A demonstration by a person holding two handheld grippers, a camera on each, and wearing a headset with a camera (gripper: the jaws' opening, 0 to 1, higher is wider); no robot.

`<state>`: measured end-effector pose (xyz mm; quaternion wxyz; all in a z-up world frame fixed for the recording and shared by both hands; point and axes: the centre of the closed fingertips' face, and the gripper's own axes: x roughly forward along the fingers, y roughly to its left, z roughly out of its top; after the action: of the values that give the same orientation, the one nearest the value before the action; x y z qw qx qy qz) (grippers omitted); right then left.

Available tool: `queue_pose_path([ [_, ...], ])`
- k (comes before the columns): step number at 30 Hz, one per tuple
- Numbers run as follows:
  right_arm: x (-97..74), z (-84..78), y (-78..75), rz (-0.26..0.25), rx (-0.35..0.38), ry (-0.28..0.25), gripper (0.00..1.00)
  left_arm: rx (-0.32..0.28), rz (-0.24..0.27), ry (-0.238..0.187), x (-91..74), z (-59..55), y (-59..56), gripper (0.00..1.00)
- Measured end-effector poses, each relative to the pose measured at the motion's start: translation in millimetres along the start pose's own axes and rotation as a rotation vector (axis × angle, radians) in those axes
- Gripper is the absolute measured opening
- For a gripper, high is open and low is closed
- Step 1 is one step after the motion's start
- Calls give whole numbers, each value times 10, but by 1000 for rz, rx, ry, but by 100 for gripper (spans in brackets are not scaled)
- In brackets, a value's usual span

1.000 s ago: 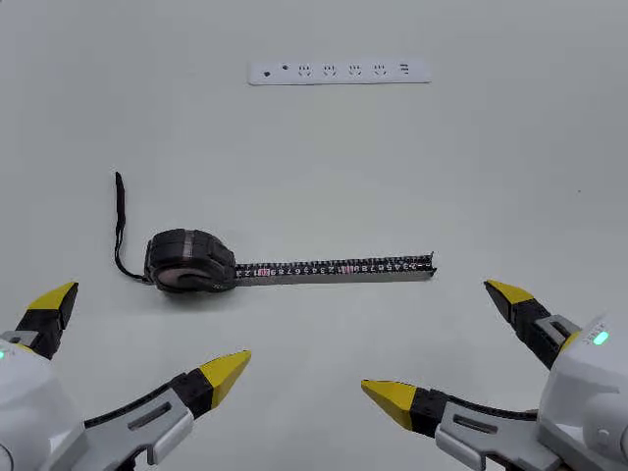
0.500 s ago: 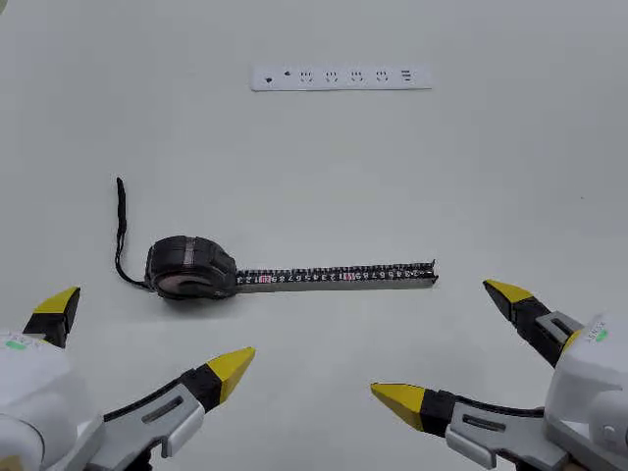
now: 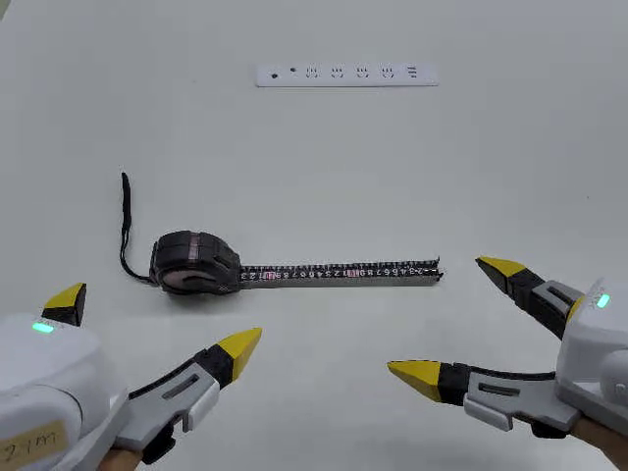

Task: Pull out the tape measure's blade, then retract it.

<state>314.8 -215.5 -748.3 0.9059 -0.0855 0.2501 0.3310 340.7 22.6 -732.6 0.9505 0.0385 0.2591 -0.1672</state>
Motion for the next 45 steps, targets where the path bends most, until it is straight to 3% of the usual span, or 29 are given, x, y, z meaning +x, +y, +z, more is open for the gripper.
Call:
queue_pose_path([
  [3, 2, -4, -3, 3, -1, 2, 88, -3, 1, 0, 3, -3, 1, 100],
  [7, 36, -71, -75, 67, -36, 9, 85, -41, 45, 10, 52, -33, 57, 99],
  [17, 103, -161, -171, 168, -135, 32, 72, -80, 62, 12, 189, -55, 56, 99],
  [25, 204, -172, -285, 216, -183, 29, 63, -82, 81, 4, 292, -3, 82, 99],
  [32, 300, -153, -366, 256, -227, 37, 54, -105, 101, 11, 375, -27, 116, 97],
  [45, 427, -257, -534, 340, -320, 96, 42, -148, 132, 33, 523, -52, 144, 92],
])
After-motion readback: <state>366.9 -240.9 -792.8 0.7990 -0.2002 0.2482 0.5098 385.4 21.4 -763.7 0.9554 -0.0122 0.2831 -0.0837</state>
